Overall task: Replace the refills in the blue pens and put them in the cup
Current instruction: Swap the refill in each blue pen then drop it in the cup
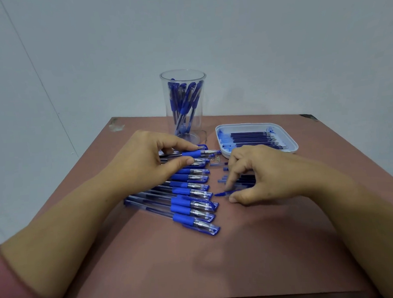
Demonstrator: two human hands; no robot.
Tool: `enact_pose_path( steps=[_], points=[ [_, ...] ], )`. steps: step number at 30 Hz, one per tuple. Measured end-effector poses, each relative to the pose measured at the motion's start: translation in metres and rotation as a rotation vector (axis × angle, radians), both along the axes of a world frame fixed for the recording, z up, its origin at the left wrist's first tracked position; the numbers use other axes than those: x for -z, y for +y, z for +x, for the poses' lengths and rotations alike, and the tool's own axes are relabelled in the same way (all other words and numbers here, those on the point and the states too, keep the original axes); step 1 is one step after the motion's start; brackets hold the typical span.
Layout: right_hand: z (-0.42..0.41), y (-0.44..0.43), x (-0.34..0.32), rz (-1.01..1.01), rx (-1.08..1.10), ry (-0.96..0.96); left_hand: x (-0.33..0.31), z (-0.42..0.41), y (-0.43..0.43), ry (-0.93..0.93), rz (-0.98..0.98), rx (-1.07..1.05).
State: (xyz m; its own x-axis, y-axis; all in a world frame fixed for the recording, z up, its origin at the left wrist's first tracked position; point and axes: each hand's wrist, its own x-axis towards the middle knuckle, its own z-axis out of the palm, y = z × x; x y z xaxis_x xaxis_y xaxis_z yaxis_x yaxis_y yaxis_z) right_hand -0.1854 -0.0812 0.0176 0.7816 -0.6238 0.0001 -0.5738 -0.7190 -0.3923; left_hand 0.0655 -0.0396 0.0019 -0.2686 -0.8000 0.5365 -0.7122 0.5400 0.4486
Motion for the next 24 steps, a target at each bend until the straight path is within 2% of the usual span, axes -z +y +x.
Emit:
enact_pose_path(
  steps=[3, 7, 10, 18, 24],
  points=[
    [-0.001, -0.002, 0.0, -0.012, 0.042, -0.053, 0.0, 0.0, 0.0, 0.004, -0.001, -0.002],
    [-0.008, -0.009, -0.004, -0.011, 0.18, -0.239, 0.0, 0.0, 0.0, 0.013, -0.001, -0.004],
    [-0.011, -0.015, -0.004, -0.056, 0.207, -0.337, 0.0, 0.0, 0.0, 0.002, 0.005, 0.001],
    [0.001, -0.009, 0.0, -0.052, 0.114, -0.411, 0.002, -0.003, 0.002, 0.0, 0.019, -0.012],
    [0.013, -0.006, 0.008, -0.057, 0.125, -0.456, 0.005, -0.01, 0.004, 0.021, 0.044, -0.016]
  ],
)
